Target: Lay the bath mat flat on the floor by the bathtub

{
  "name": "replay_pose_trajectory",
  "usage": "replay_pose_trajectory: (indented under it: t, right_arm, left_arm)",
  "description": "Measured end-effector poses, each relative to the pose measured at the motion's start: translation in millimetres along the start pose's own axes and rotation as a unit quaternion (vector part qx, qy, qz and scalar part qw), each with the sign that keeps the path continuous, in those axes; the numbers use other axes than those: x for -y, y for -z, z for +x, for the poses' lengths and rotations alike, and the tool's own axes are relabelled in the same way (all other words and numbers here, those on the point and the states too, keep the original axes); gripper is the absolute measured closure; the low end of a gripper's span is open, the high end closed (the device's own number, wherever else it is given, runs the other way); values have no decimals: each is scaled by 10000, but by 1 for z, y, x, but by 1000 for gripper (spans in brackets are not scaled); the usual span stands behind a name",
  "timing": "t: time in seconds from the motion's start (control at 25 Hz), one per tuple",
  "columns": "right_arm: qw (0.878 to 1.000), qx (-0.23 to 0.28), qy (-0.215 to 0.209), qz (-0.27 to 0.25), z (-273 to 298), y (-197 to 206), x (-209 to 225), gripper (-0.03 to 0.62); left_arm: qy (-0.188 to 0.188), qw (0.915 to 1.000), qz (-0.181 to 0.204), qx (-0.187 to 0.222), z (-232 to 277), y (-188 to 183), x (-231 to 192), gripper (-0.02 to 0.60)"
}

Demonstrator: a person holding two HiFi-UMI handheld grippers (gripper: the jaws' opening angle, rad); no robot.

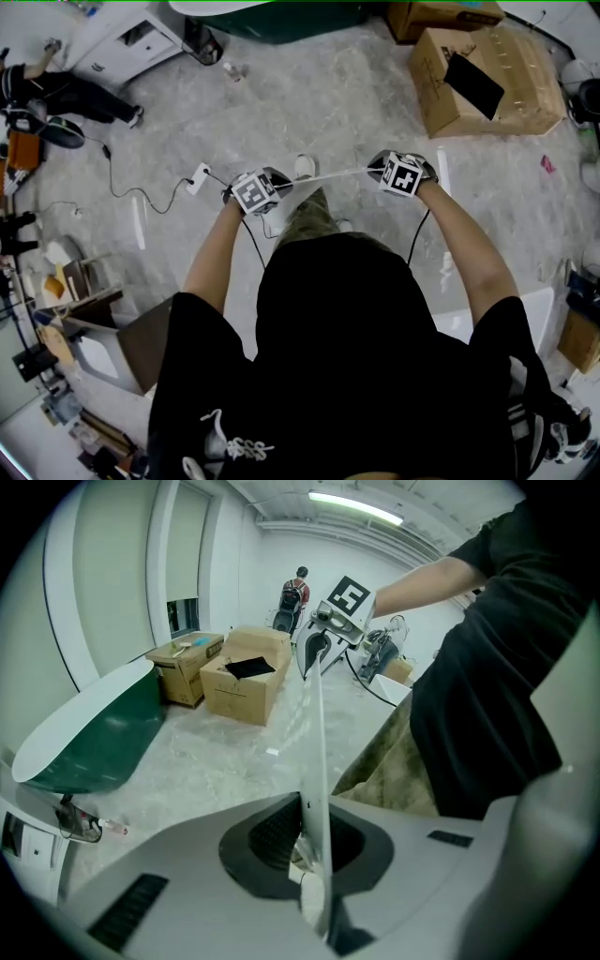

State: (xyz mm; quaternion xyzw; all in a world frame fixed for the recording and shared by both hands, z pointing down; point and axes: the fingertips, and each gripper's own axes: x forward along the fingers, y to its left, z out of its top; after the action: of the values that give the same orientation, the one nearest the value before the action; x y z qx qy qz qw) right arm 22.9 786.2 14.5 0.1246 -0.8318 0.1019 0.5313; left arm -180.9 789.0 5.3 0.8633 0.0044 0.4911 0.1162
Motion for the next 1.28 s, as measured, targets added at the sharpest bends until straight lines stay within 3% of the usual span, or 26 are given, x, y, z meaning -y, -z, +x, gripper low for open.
replay_pose_trajectory:
  t: [0.28, 0.68, 0.96, 1.28]
  right_arm:
    - [9998, -136, -74, 143, 14, -6, 55, 566]
    - [9990, -308, -272, 164, 46, -40, 143, 566]
    - [9978, -379, -474, 273, 58, -85, 191, 566]
    - [9967, -584, -455, 345, 70, -120, 251, 566]
  left_arm:
    - [53, 10000, 57, 17, 11, -8, -46, 555]
    - [159, 9983, -498, 246, 8, -7, -161, 555]
    - [205, 9957, -799, 422, -17, -1, -230, 555]
    - [278, 9942, -845, 598, -29, 1, -299, 555]
